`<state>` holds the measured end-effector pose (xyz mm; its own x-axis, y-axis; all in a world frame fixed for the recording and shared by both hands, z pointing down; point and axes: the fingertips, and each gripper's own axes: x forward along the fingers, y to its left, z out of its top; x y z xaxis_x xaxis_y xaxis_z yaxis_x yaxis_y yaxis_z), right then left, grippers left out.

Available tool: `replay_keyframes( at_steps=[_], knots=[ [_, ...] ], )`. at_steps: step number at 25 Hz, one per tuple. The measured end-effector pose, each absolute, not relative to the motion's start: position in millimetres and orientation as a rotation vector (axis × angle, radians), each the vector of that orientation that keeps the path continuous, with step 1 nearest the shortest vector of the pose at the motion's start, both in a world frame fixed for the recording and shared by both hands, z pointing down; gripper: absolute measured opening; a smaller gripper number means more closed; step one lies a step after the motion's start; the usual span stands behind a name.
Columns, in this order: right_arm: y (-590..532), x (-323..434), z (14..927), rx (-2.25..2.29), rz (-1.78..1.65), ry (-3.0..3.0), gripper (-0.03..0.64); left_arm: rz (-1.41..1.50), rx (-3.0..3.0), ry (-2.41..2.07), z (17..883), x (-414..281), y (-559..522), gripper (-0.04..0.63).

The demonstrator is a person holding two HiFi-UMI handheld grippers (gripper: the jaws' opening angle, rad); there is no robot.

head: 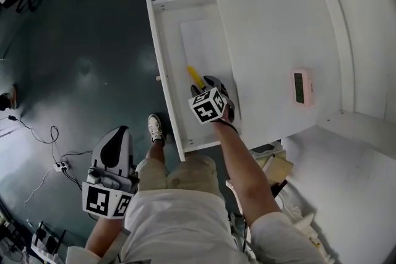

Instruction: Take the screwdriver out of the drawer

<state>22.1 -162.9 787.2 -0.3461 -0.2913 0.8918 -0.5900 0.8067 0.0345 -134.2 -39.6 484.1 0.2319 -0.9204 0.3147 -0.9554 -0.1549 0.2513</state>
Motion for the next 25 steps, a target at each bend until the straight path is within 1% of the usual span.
replay_keyframes(
  at_steps=[5, 16, 19, 25],
  knots=[
    [-158.4, 18.6, 787.8, 0.641, 0.413, -1.959, 0.168, 0.107, 2.104, -1.735, 485.6, -137.8, -37.4, 0.015],
    [-158.0, 17.6, 788.0, 0.652, 0.462, -1.962, 0.146, 0.078, 2.091, -1.73, 487.5, -141.3, -34.5, 0.015],
    [-159.2, 17.4, 787.0, 0.679, 0.494, -1.963, 0.116, 0.074, 2.106, -1.72, 485.3, -139.1, -34.7, 0.015],
    [-161.2, 20.4, 788.3, 0.72, 0.533, -1.953, 0.097, 0.064, 2.109, -1.713, 486.6, -140.7, -34.0, 0.015]
  ],
)
